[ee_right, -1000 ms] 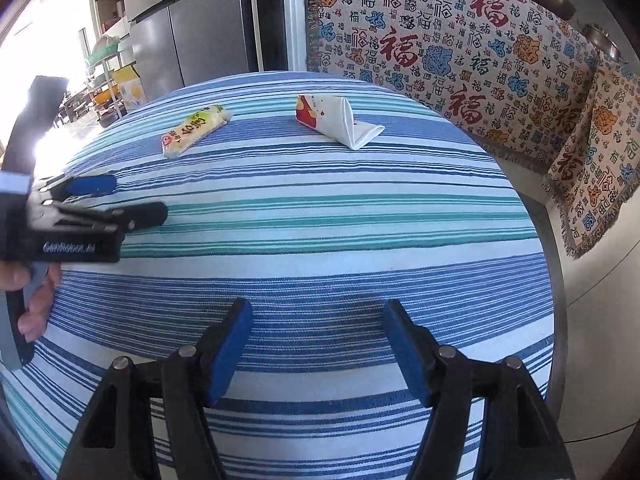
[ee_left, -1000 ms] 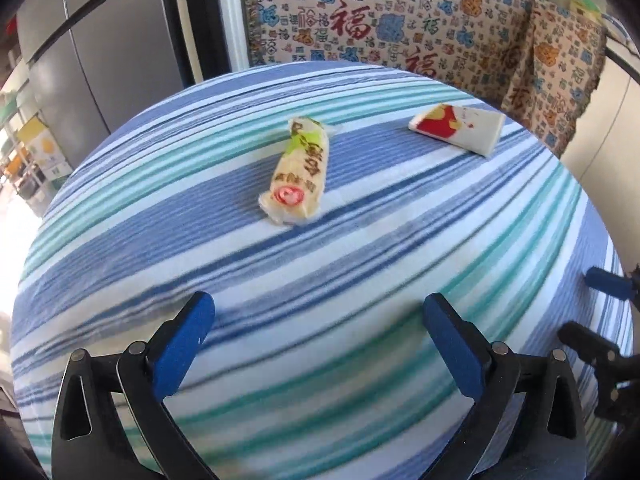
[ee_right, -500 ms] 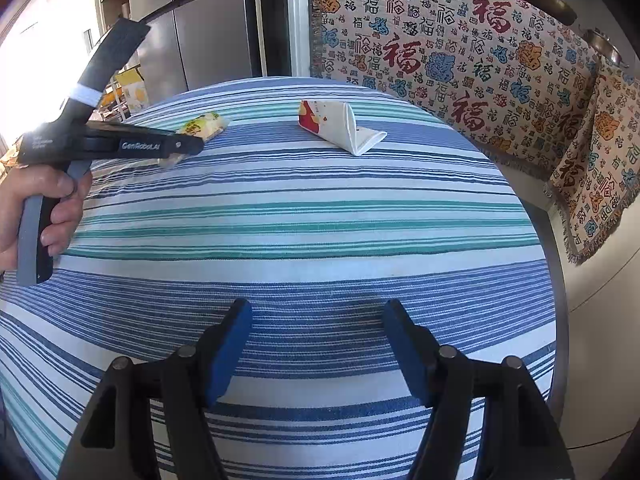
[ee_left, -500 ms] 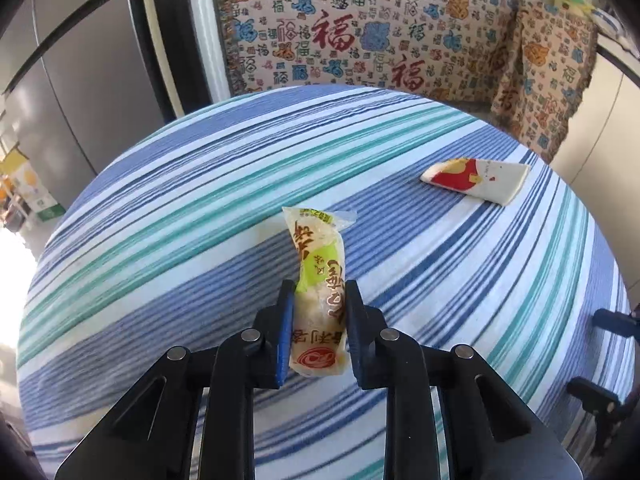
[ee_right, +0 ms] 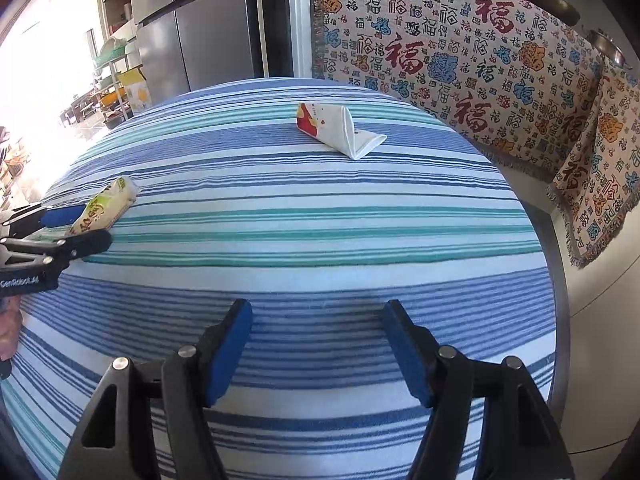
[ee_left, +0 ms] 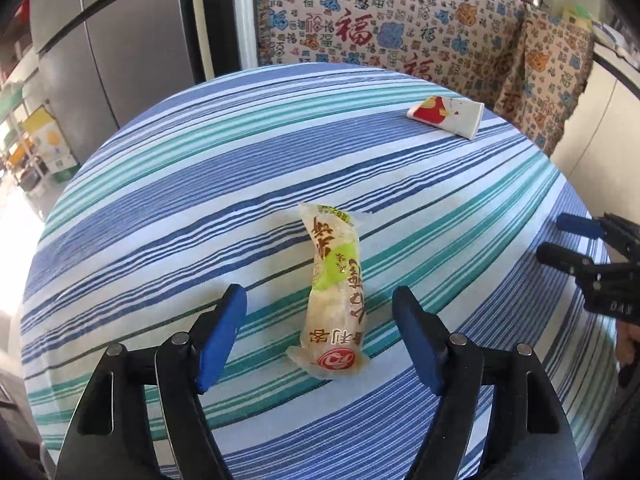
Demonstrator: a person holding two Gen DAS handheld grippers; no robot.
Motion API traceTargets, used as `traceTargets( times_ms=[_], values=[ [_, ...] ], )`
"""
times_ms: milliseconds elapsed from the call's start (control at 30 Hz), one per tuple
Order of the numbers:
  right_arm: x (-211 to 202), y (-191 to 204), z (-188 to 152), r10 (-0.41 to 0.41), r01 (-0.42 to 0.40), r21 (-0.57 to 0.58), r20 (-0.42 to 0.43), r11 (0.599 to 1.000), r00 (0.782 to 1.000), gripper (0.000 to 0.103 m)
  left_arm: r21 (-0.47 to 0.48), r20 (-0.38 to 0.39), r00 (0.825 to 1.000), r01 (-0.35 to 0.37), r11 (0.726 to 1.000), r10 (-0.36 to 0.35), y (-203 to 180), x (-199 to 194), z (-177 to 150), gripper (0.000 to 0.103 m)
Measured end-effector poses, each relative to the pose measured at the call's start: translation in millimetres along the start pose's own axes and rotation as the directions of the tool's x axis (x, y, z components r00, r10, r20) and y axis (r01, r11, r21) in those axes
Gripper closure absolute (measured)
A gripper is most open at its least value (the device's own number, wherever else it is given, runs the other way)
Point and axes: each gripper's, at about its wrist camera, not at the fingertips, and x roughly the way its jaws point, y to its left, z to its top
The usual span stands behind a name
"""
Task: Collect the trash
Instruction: 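Lift the snack bar with the left gripper while the right gripper grasps the white-red paper wrapper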
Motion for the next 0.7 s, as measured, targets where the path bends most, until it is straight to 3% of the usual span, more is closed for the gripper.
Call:
traceTargets(
  times_ms=[200, 333, 467, 500, 533, 567, 700],
  values=[
    [23, -9, 66, -0.029, 0.031, -0.118, 0.021, 0.993, 0.999, 0.034, 0.023, -0.011, 1.000, 0.002, 1.000, -0.001, -3, 6, 2, 0.010],
    [43, 5, 101, -0.014, 0.014, -0.236, 0.002, 0.972, 1.000, 0.037, 0.031, -0.017, 1.000, 0.005, 1.000, -0.004, -5, 8, 3, 0.007],
    [61, 14, 118, -0.021, 0.016, -0.277, -0.014, 0.961, 1.000, 0.043, 0.033, -0.019, 1.000, 0.005, 0.999, -0.005, -6, 7, 3, 0.006],
    [64, 14, 120, -0.024, 0.016, -0.276, -0.023, 0.961, 0.999, 0.046, 0.032, -0.019, 1.000, 0.006, 0.999, -0.006, -7, 7, 3, 0.006],
    [68, 12, 121, -0.012, 0.000, -0.265, -0.044, 0.964, 0.999, 0.065, 0.033, -0.019, 1.000, 0.007, 0.999, -0.006, -7, 7, 3, 0.006],
    [68, 10, 121, -0.002, -0.012, -0.247, -0.057, 0.969, 0.998, 0.092, 0.032, -0.019, 1.000, 0.006, 0.999, -0.005, -7, 7, 3, 0.006],
    [49, 4, 111, 0.031, -0.036, -0.145, -0.042, 0.989, 0.999, 0.095, 0.032, -0.019, 1.000, 0.006, 0.999, -0.005, -8, 8, 4, 0.006]
  ],
)
